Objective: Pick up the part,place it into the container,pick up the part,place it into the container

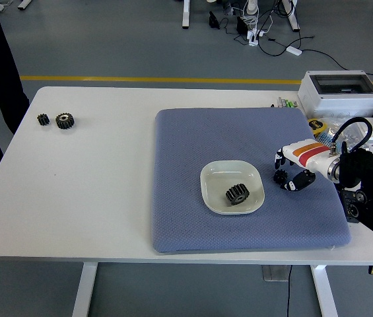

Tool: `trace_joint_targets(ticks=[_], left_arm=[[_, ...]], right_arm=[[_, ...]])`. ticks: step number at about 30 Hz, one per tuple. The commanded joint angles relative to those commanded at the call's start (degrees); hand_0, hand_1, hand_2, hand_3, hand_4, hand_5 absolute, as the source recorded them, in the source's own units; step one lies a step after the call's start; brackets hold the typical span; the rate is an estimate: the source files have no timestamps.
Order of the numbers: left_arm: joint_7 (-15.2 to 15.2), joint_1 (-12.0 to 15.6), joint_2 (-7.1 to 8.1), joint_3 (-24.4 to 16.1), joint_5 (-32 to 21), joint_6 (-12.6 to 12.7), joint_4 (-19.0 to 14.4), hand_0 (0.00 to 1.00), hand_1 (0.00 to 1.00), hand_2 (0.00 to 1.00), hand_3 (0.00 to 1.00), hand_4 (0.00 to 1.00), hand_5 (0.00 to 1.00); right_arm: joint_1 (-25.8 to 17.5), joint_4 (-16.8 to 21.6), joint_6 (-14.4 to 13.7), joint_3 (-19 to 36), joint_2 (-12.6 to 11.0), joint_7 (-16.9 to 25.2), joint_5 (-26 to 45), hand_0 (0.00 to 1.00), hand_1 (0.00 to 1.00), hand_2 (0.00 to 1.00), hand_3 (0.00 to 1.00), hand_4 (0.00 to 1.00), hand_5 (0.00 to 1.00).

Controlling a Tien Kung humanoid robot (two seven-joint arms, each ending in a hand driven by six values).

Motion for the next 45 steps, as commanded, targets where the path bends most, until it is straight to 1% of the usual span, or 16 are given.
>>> trace_joint_targets(ticks=[2,3,20,21,26,27,28,32,33,37,40,45], left_arm=[[0.00,-0.03,0.00,-0.04,0.03,0.00,0.00,0.778,0.765,0.778,0.568,0.681,0.598],[0.00,-0.05,0.00,-0.07,0.05,0.00,0.00,0.778,0.765,0.779,0.568,0.680,0.597],[0.07,-0.24,0.00,-0.16,0.19,-0.08,0.00,0.782,0.765,0.779,0.568,0.679,0.597],[0.07,-0.24,0.00,-0.19,0.21,-0.08,0.00,0.780,0.765,0.779,0.568,0.678,0.597],[0.13,-0.15,0.00,-0.39,0.43,-0.11,0.00,0.780,0.765,0.779,0.568,0.678,0.597],[0.14,-0.11,0.00,-0.41,0.44,-0.11,0.00,0.782,0.765,0.777,0.567,0.679,0.599],[0.15,-0.08,0.00,-0.42,0.45,-0.12,0.00,0.782,0.765,0.777,0.567,0.679,0.599],[0.25,0.09,0.00,-0.33,0.53,-0.14,0.00,0.782,0.765,0.777,0.567,0.679,0.599],[0.26,0.12,0.00,-0.29,0.54,-0.14,0.00,0.782,0.765,0.778,0.568,0.678,0.598],[0.35,0.29,0.00,-0.29,0.72,-0.16,0.00,0.782,0.765,0.778,0.568,0.678,0.598],[0.40,0.32,0.00,-0.35,0.90,-0.14,0.00,0.781,0.764,0.777,0.567,0.678,0.600],[0.31,0.55,0.00,-0.52,1.01,-0.11,0.00,0.780,0.765,0.777,0.567,0.678,0.600]], right_arm=[[-0.02,-0.15,0.02,-0.11,0.00,0.03,0.22,0.359,0.489,0.588,0.558,0.807,0.219],[-0.02,-0.21,0.03,-0.16,0.00,0.04,0.29,0.267,0.441,0.532,0.516,0.754,0.222],[-0.17,-0.50,0.38,-0.46,0.12,0.01,1.87,0.244,0.430,0.524,0.516,0.751,0.221],[-0.17,-0.48,0.36,-0.43,0.10,0.04,1.92,0.218,0.419,0.514,0.512,0.734,0.217],[-0.21,-0.14,0.22,-0.03,-0.14,0.21,2.24,0.218,0.419,0.514,0.512,0.734,0.217],[-0.24,-0.07,0.20,0.09,-0.19,0.23,2.28,0.193,0.409,0.501,0.507,0.704,0.216],[-0.27,-0.04,0.18,0.19,-0.21,0.23,2.31,0.193,0.409,0.501,0.507,0.704,0.216],[-0.49,-0.08,0.31,0.99,-0.35,0.24,2.85,0.193,0.409,0.501,0.507,0.704,0.216],[-0.57,-0.08,0.33,1.19,-0.37,0.24,2.91,0.164,0.393,0.498,0.505,0.692,0.221],[-0.86,0.19,0.31,2.06,-0.54,0.28,3.08,0.164,0.393,0.498,0.505,0.692,0.221],[-1.35,0.88,0.51,3.72,-0.95,0.10,2.88,0.157,0.389,0.495,0.504,0.689,0.224],[-1.66,3.87,0.40,8.10,-2.46,-0.29,2.81,0.155,0.387,0.496,0.504,0.685,0.230]])
